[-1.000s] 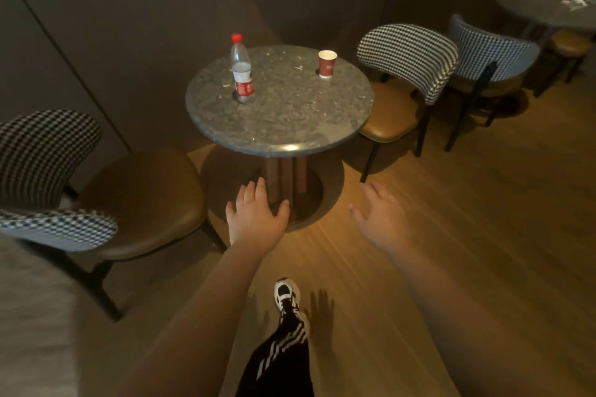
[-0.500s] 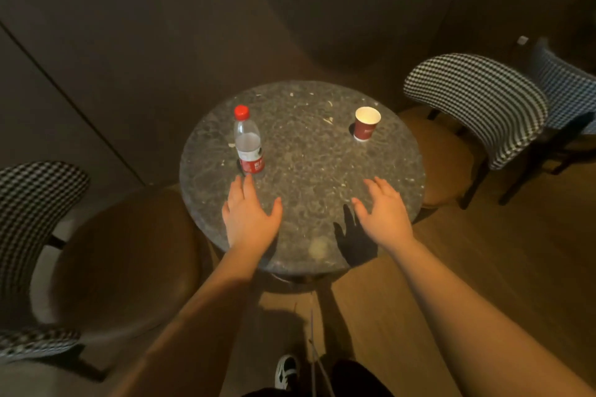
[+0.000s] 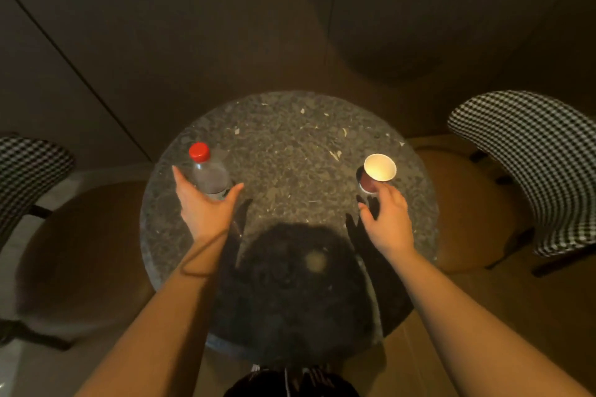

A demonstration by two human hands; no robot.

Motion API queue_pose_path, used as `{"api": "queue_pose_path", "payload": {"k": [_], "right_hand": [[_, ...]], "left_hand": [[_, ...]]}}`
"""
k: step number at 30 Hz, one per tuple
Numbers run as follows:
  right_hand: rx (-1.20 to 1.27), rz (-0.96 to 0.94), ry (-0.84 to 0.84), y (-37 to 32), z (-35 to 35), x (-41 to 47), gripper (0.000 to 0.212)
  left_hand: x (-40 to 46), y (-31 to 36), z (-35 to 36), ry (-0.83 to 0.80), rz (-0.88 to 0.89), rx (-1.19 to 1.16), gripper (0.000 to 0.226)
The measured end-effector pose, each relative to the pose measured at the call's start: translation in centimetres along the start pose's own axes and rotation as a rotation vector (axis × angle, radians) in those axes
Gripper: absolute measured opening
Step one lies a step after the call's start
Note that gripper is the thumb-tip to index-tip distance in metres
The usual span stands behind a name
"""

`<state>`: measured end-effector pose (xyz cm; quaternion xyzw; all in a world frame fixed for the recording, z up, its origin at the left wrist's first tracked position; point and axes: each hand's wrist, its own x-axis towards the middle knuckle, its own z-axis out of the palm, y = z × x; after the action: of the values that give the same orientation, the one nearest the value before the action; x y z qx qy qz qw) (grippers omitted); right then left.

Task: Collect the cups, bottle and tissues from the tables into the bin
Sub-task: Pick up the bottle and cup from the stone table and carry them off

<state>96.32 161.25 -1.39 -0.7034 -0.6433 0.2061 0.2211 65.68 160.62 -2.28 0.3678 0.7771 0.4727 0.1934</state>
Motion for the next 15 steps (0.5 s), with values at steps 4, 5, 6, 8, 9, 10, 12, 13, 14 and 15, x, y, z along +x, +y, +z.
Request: {"api": "queue_pose_path", "payload": {"k": [4, 5, 6, 8, 9, 10, 12, 13, 14, 15], "right_hand": [[-0.008, 0.071, 0.011, 1.7, -0.4, 4.0, 0.066], [0.001, 0.085, 0.007, 2.1, -0.3, 4.9, 0.07], [0.015, 0.097, 0.001, 2.4, -0.2, 5.8, 0.074], [0.029, 0.119, -0.011, 3.0, 0.3, 7.5, 0.083], [0.029, 0.13, -0.018, 3.3, 0.5, 8.3, 0.088], [0.027, 0.144, -0.027, 3.5, 0.9, 9.1, 0.093], [0.022, 0.167, -0.046, 3.8, 1.6, 10.4, 0.099], [0.015, 0.172, -0.051, 3.8, 2.0, 10.8, 0.099], [0.01, 0.177, -0.048, 3.9, 2.4, 11.2, 0.097], [0.007, 0.185, -0.034, 4.0, 2.6, 11.5, 0.093]], "left_hand": [[0.8, 0.3, 1.2, 0.037, 0.034, -0.048, 0.095], [0.9, 0.3, 1.2, 0.031, 0.027, -0.056, 0.084], [1.0, 0.4, 1.2, 0.024, 0.014, -0.057, 0.075], [1.1, 0.7, 1.2, -0.001, -0.002, -0.048, 0.066], [1.1, 1.0, 1.3, -0.019, 0.003, -0.042, 0.064], [1.0, 1.2, 1.4, -0.038, 0.021, -0.038, 0.063], [0.7, 1.9, 1.8, -0.074, 0.08, -0.036, 0.064], [0.5, 2.2, 2.1, -0.092, 0.107, -0.038, 0.065], [0.4, 2.5, 2.3, -0.112, 0.126, -0.039, 0.066], [0.3, 2.9, 2.6, -0.131, 0.139, -0.039, 0.065]]}}
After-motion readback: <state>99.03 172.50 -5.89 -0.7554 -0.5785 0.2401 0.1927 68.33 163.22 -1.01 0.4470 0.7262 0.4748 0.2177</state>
